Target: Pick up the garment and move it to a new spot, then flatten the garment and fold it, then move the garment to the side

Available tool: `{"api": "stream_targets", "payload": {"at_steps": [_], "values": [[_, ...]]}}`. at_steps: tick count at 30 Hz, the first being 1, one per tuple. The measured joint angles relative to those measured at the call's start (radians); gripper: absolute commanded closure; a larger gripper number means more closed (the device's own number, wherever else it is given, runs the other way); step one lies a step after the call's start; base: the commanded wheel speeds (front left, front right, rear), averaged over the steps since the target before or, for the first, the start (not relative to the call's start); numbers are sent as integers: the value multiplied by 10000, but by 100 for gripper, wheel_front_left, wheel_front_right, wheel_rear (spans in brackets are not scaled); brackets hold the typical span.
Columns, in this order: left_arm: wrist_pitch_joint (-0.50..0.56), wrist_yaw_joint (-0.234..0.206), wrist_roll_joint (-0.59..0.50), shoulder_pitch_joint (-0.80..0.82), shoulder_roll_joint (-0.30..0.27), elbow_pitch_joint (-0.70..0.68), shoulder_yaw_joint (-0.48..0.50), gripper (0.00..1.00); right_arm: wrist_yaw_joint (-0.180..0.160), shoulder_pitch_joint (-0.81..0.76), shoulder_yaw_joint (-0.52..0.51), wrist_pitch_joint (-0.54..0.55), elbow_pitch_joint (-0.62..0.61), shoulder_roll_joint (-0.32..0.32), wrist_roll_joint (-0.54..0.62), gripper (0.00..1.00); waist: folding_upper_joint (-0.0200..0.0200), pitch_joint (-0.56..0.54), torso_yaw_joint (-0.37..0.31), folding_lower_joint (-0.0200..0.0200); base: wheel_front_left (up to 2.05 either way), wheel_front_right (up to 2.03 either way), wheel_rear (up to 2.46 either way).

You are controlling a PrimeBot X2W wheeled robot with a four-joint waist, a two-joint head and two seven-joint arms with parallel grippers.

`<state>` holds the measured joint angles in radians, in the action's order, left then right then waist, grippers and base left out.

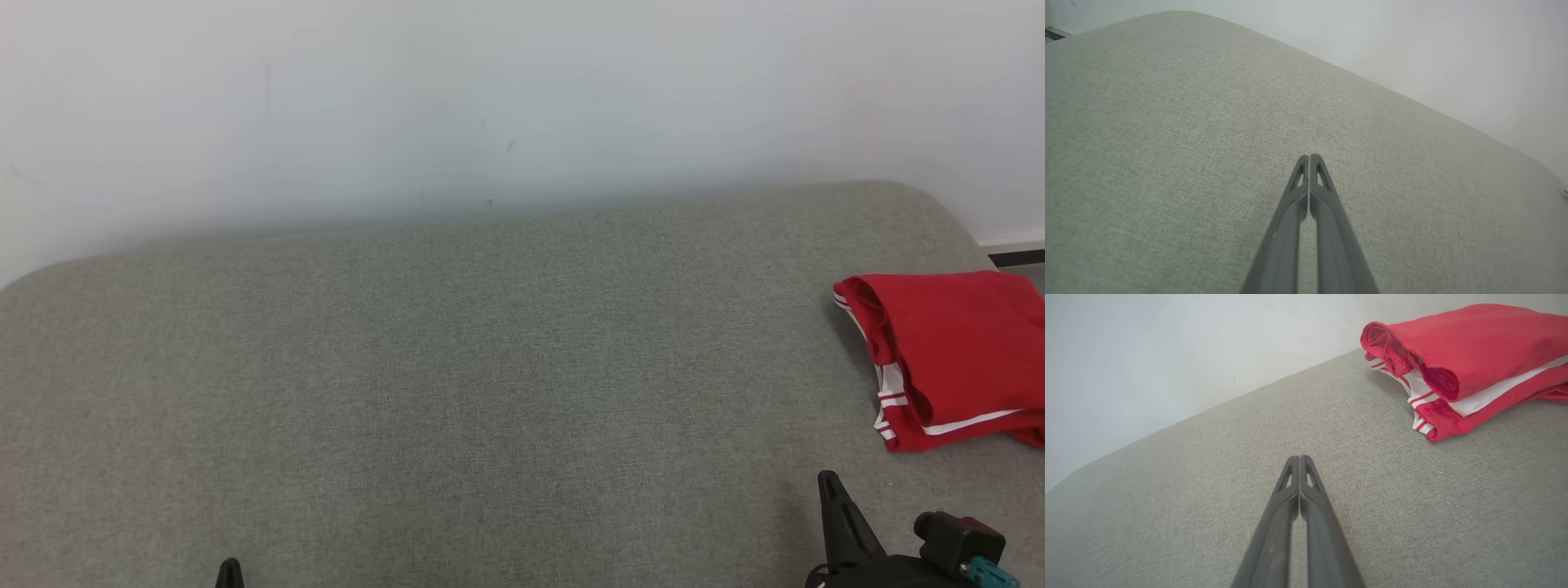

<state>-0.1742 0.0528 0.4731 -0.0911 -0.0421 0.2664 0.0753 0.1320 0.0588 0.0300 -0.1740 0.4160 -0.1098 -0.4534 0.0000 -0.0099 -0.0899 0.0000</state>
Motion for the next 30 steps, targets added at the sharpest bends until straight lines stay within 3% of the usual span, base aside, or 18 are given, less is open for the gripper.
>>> {"api": "stream_targets", "payload": {"at_steps": [30], "values": [[1057, 268, 4163, 725, -15, -65, 134, 100, 0, 141, -531, 1051, -635, 219, -4286, 100, 0, 35, 237, 0, 0, 0, 0]]}}
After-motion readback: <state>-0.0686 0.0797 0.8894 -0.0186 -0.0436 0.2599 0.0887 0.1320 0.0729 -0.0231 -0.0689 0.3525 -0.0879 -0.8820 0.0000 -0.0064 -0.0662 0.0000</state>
